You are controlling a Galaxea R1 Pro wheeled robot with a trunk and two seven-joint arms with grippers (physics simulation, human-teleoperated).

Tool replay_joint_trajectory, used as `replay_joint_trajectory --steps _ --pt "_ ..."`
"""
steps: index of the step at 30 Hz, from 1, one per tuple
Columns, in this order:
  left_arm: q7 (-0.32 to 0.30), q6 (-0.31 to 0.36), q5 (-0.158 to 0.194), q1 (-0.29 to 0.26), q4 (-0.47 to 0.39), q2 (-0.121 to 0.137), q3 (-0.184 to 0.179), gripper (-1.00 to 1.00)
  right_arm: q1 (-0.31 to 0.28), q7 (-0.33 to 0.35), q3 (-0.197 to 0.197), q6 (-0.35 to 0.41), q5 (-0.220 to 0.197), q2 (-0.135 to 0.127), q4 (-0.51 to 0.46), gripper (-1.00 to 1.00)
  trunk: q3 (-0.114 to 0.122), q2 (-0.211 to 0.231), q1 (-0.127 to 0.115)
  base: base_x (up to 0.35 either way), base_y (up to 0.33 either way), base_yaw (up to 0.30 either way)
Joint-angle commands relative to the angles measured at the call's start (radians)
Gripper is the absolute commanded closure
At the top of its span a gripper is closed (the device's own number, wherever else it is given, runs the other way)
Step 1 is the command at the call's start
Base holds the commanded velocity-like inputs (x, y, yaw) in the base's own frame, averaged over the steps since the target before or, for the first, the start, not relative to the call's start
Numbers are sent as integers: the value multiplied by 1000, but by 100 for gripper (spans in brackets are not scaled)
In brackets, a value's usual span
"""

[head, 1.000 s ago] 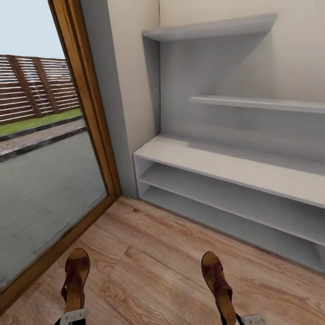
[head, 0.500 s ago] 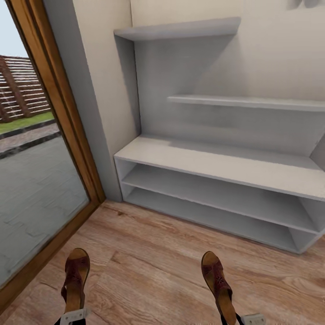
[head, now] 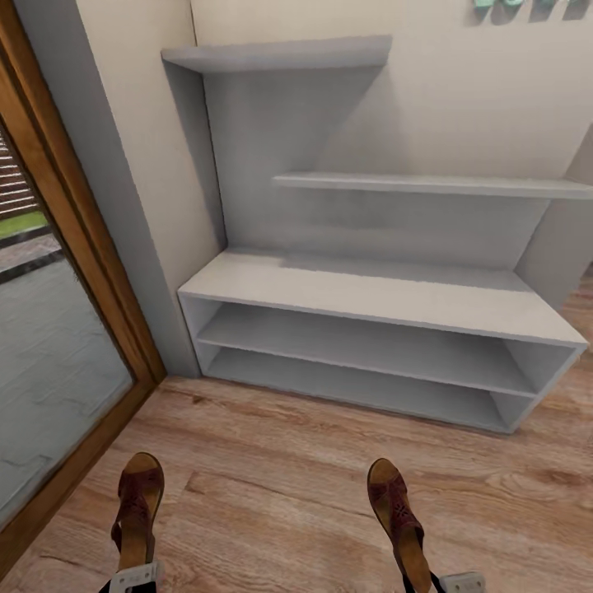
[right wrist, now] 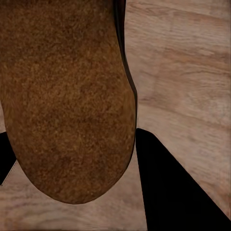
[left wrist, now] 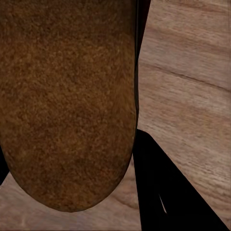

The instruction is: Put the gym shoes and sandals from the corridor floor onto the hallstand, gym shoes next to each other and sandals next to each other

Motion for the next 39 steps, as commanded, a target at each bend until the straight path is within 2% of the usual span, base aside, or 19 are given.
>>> replay_joint_trajectory --steps 1,16,30,39 --pt "-9 -2 -2 -1 1 -1 5 100 -1 6 -8 -2 3 0 1 100 -1 0 0 0 300 -265" --pt "-9 -2 -2 -1 1 0 7 100 -1 6 -8 -2 3 0 1 100 -1 0 0 0 257 -252" --pt "-9 -2 -2 -1 0 0 6 100 -1 5 -7 -2 3 0 0 100 -1 0 0 0 269 -18" --pt "-9 -2 -2 -1 0 0 7 100 -1 6 -8 -2 1 0 -1 100 -1 0 0 0 53 0"
